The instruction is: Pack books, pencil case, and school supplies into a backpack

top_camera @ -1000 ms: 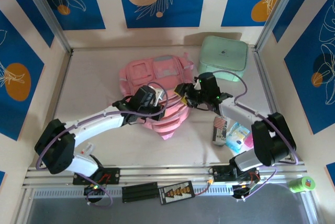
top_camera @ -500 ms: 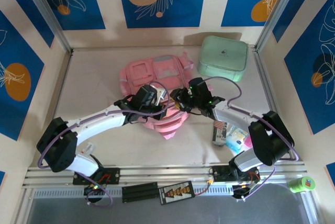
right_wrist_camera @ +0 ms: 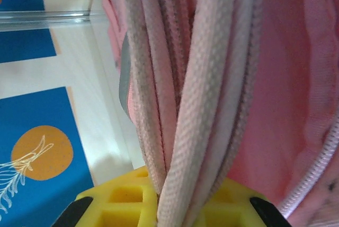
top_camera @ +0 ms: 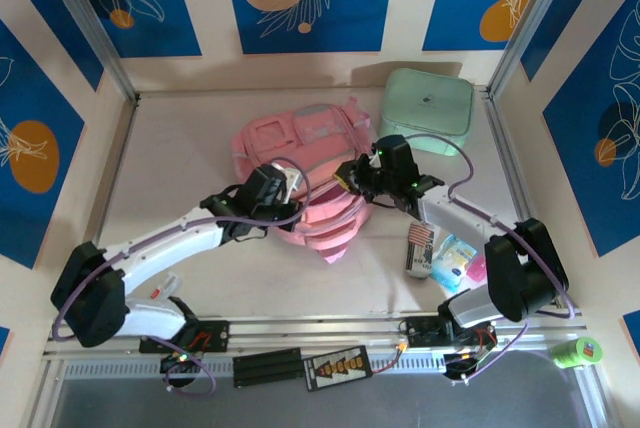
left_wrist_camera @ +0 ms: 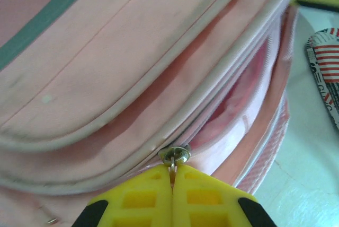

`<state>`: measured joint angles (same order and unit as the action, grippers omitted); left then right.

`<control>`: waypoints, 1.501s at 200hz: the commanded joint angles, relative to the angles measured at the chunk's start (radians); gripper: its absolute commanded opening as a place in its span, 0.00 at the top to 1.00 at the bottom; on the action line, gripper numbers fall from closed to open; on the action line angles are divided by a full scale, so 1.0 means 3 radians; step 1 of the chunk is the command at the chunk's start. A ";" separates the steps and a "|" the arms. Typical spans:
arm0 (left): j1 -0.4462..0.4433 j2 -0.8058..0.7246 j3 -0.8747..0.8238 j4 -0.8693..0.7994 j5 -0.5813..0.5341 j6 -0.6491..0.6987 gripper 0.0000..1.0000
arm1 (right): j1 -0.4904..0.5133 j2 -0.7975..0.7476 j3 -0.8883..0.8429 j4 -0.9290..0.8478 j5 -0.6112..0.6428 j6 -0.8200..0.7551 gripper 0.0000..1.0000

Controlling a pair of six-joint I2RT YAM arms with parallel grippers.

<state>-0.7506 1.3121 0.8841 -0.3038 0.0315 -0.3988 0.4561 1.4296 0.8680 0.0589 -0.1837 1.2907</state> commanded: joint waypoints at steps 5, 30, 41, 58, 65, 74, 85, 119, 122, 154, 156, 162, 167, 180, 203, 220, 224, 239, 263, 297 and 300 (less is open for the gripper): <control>0.0184 -0.0130 -0.0102 -0.0178 -0.0233 0.0258 1.00 | -0.0188 -0.0158 0.0208 0.0027 -0.0131 -0.0244 0.90; 0.0311 -0.0084 -0.0144 -0.0146 -0.0359 0.0428 1.00 | -0.0273 -0.0143 0.0286 -0.0050 -0.0305 -0.0292 0.90; 0.0378 -0.0055 -0.0167 -0.0097 -0.0381 0.0526 1.00 | -0.0293 -0.0120 0.0318 -0.0078 -0.0383 -0.0321 0.90; 0.0501 0.0014 -0.0170 -0.0003 -0.0344 0.0798 1.00 | -0.0327 -0.0080 0.0372 -0.0176 -0.0487 -0.0377 0.90; 0.0556 0.0046 -0.0144 -0.0005 -0.0341 0.0923 1.00 | -0.0335 -0.0070 0.0388 -0.0196 -0.0518 -0.0398 0.90; 0.0635 0.0085 -0.0109 0.0007 -0.0311 0.1088 1.00 | -0.0347 -0.0059 0.0394 -0.0201 -0.0552 -0.0428 0.89; 0.0745 0.0120 -0.0071 0.0013 -0.0199 0.1279 1.00 | -0.0364 -0.0044 0.0404 -0.0221 -0.0591 -0.0457 0.89; 0.1180 0.0284 0.0073 0.0037 0.0037 0.1724 1.00 | -0.0420 -0.0002 0.0430 -0.0247 -0.0750 -0.0570 0.89; 0.1207 0.0302 0.0079 0.0047 0.0013 0.1758 1.00 | -0.0425 0.0001 0.0430 -0.0246 -0.0765 -0.0577 0.89; 0.1440 0.0553 0.0295 0.0014 0.0129 0.2125 1.00 | -0.0451 0.0044 0.0485 -0.0322 -0.0815 -0.0776 0.89; 0.1443 0.0569 0.0313 0.0010 0.0139 0.2145 1.00 | -0.0453 0.0046 0.0486 -0.0322 -0.0825 -0.0791 0.89; 0.1462 0.0615 0.0367 -0.0002 0.0161 0.2191 1.00 | -0.0465 0.0066 0.0498 -0.0316 -0.0848 -0.0822 0.89; 0.1477 0.0653 0.0409 -0.0013 0.0191 0.2219 1.00 | -0.0469 0.0084 0.0509 -0.0317 -0.0876 -0.0842 0.89; 0.1504 0.0739 0.0538 -0.0040 0.0217 0.2265 1.00 | -0.0480 0.0141 0.0527 -0.0258 -0.0965 -0.0880 0.89; 0.1561 0.0884 0.0784 -0.0130 0.0139 0.2096 1.00 | -0.0473 0.0276 0.0505 -0.0103 -0.1105 -0.0853 0.89; 0.1562 0.0979 0.0927 -0.0249 0.0220 0.2025 0.94 | -0.0452 0.0389 0.0449 0.0098 -0.1159 -0.0750 0.89; 0.1563 0.0980 0.0929 -0.0250 0.0231 0.2009 0.91 | -0.0445 0.0414 0.0435 0.0150 -0.1169 -0.0718 0.89; 0.1561 0.0929 0.0920 -0.0270 0.0197 0.1898 0.75 | -0.0399 0.0507 0.0393 0.0303 -0.1110 -0.0574 0.89; 0.1601 0.0624 0.0826 -0.0392 0.0193 0.1533 0.50 | -0.0225 0.0618 0.0345 0.0484 -0.0861 -0.0383 0.88; 0.1668 0.0044 0.0538 -0.0435 0.0005 0.0838 0.21 | 0.0075 0.0904 0.0543 0.0483 -0.0561 -0.0328 0.88; 0.1673 0.0019 0.0536 -0.0450 -0.0016 0.0797 0.20 | 0.0095 0.0933 0.0567 0.0472 -0.0540 -0.0325 0.87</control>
<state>-0.2703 1.4288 1.0801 -0.3965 0.0841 0.0193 0.4202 1.6493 0.9871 0.1619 -0.3679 1.1690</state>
